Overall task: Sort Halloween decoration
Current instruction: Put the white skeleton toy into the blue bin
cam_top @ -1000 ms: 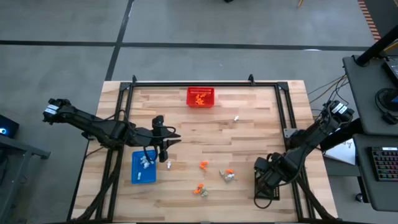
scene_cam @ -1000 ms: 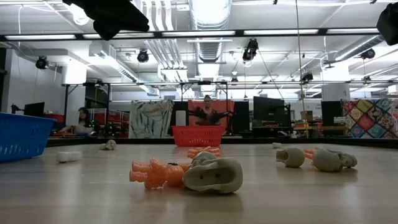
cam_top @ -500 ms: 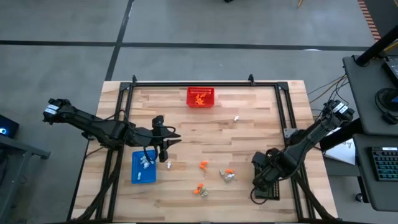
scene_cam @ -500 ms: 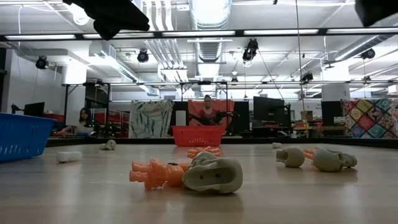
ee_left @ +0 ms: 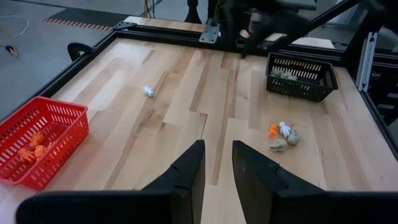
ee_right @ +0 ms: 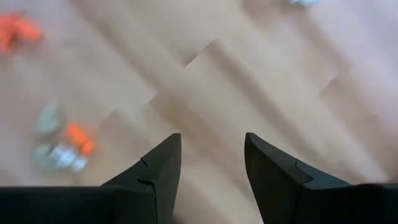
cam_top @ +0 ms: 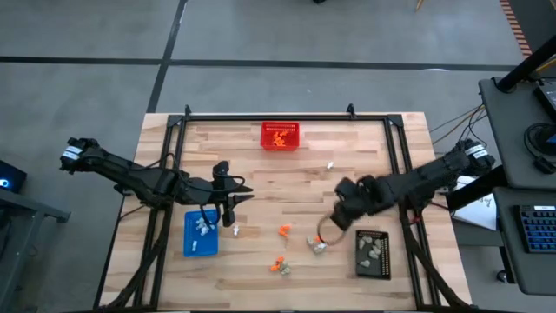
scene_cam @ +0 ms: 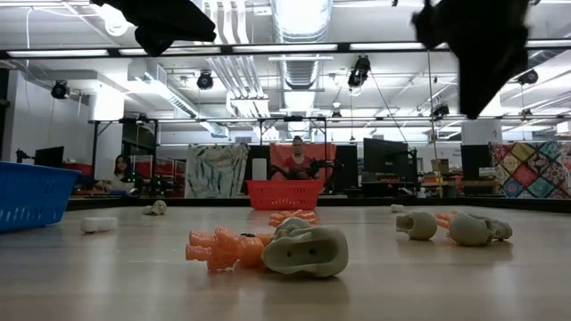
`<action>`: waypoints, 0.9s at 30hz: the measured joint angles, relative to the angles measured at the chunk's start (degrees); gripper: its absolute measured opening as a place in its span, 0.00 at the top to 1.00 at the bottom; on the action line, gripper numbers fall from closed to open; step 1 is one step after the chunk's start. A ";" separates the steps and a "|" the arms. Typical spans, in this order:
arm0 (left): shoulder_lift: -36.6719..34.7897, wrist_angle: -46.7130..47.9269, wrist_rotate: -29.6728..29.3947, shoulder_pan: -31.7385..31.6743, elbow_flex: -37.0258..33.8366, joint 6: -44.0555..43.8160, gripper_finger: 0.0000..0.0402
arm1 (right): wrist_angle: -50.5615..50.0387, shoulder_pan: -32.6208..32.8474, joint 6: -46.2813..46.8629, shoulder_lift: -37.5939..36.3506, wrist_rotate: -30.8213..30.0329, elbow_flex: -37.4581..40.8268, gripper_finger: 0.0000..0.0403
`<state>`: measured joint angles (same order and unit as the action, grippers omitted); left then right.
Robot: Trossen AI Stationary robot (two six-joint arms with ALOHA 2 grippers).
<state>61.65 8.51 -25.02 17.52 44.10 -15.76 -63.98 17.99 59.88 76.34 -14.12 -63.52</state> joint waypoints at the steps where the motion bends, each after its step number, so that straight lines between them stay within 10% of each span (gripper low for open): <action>1: 0.00 0.00 -0.01 0.00 0.00 -0.11 0.84 | -0.06 -2.16 -1.66 0.14 -0.19 0.08 0.59; 27: 0.00 -0.02 0.03 0.00 0.00 -0.23 0.84 | 15.65 -34.88 -78.83 2.61 7.96 2.29 0.65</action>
<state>61.65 8.49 -24.99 17.52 44.10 -15.99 -48.33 -16.90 -18.95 78.95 -6.16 -61.23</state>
